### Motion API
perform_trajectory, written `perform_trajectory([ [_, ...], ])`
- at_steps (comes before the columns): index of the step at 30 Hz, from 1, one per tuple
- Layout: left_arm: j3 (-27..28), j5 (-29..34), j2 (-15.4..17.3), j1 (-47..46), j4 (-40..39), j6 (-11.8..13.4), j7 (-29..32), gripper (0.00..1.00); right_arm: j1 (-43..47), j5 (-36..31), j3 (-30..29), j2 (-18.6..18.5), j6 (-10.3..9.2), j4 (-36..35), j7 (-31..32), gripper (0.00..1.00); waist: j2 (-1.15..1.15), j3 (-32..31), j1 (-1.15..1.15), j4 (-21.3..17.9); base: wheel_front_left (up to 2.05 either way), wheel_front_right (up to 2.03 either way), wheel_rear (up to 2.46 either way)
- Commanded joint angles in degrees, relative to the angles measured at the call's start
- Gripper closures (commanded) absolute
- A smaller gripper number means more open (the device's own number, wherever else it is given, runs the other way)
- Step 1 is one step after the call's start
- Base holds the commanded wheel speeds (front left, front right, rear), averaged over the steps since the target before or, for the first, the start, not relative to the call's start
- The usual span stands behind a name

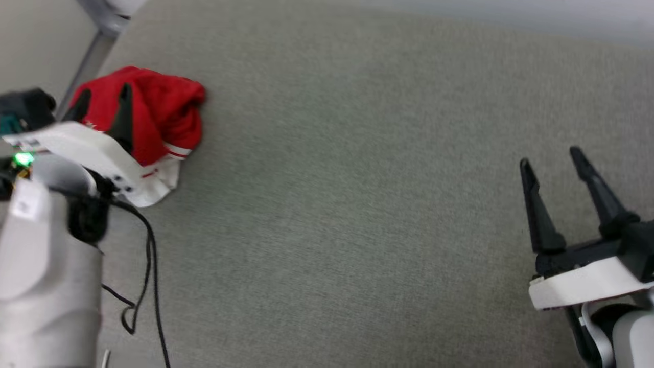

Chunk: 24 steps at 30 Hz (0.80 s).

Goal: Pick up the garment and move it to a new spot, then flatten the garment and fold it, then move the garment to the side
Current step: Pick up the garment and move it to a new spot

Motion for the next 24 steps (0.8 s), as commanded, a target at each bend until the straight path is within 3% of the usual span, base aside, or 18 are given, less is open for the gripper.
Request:
perform_trajectory([
  [1, -0.46, -2.10, 1.63, -2.21, 1.17, -0.09, 3.32, 0.00, -1.68, -0.21, 0.00, -0.38, -0.04, -0.84, -0.27, 0.00, 0.00, 4.93, -0.01, -3.25, 0.00, 0.00, 0.00],
  [5, -1.77, -5.64, 6.38, -5.44, 4.16, -0.11, 12.28, 0.00, -3.47, -0.15, -0.15, -0.57, -0.04, -2.22, -0.82, 0.00, 0.00, 8.34, -0.01, -4.82, 0.00, 0.00, 0.00],
  [10, -2.04, -8.67, 9.00, -7.57, 7.73, -0.10, 21.21, 0.00, -4.84, -0.25, -0.47, -0.56, -0.04, -3.23, -1.26, 0.00, 0.00, 11.23, -0.01, -5.92, 0.00, 0.00, 0.00],
  [11, -2.13, -9.40, 10.29, -8.16, 9.53, 0.21, 25.77, 0.00, -5.72, -0.29, -0.38, -0.66, -0.04, -3.60, -1.39, 0.00, 0.00, 12.39, -0.01, -6.35, 0.00, 0.00, 0.00],
  [18, -2.06, -11.59, 10.54, -7.62, 14.50, 2.23, 35.97, 0.00, -7.00, -0.34, -0.27, -0.78, -0.04, -3.98, -1.46, 0.00, 0.00, 14.45, -0.01, -7.24, 0.00, 0.00, 0.00],
  [19, -1.94, -12.00, 10.21, -7.27, 15.12, 2.54, 36.90, 0.25, -7.15, -0.36, -0.28, -0.75, -0.04, -3.89, -1.36, 0.00, 0.00, 14.54, -0.01, -7.33, 0.00, 0.00, 0.00],
  [20, -1.88, -12.42, 9.67, -6.94, 15.57, 2.81, 37.49, 0.59, -7.31, -0.39, -0.30, -0.75, -0.04, -3.81, -1.25, 0.00, 0.00, 14.61, -0.01, -7.40, 0.00, 0.00, 0.00],
  [21, -1.78, -12.84, 9.17, -6.69, 15.83, 2.79, 37.92, 1.00, -7.33, -0.39, -0.34, -0.73, -0.04, -3.69, -1.11, 0.00, 0.00, 14.61, -0.01, -7.48, 0.00, 0.00, 0.00],
  [24, -1.91, -12.93, 8.45, -6.04, 15.53, 2.80, 36.25, 1.00, -7.16, -0.34, -0.46, -0.68, -0.04, -3.39, -0.93, 0.00, 0.00, 14.07, -0.01, -7.55, 0.00, 0.00, 0.00],
])
